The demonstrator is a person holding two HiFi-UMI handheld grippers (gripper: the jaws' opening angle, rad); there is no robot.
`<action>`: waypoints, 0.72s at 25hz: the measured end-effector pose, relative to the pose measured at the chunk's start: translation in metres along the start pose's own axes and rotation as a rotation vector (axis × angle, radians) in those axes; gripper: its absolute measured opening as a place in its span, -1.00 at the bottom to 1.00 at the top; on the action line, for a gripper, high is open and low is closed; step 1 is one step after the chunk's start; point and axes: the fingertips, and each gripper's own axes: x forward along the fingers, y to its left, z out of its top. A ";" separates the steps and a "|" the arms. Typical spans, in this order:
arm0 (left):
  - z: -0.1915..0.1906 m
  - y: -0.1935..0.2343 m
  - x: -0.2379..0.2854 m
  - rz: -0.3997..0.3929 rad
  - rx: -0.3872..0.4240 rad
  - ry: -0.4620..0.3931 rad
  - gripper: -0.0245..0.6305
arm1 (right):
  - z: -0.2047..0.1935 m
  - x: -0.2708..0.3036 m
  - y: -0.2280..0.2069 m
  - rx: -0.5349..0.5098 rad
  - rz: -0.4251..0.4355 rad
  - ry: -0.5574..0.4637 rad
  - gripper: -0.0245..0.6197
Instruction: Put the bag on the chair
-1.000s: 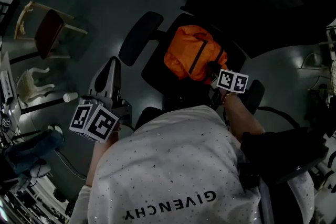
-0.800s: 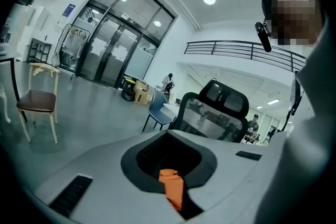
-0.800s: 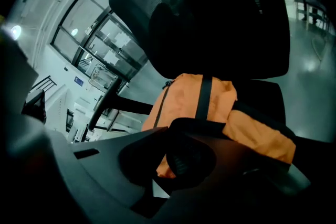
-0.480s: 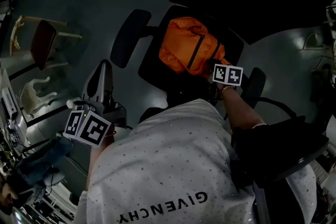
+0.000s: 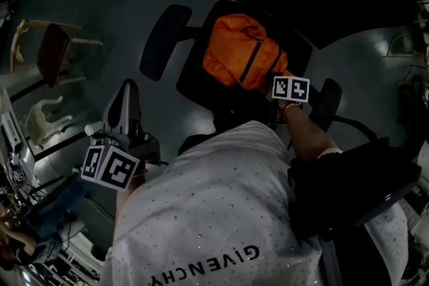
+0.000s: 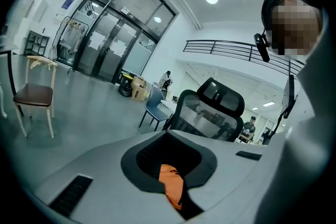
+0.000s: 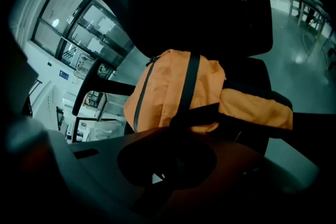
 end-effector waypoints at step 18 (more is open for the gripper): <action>-0.016 0.018 -0.091 0.073 -0.048 -0.099 -0.92 | -0.031 -0.005 0.012 -0.132 -0.080 0.043 -0.65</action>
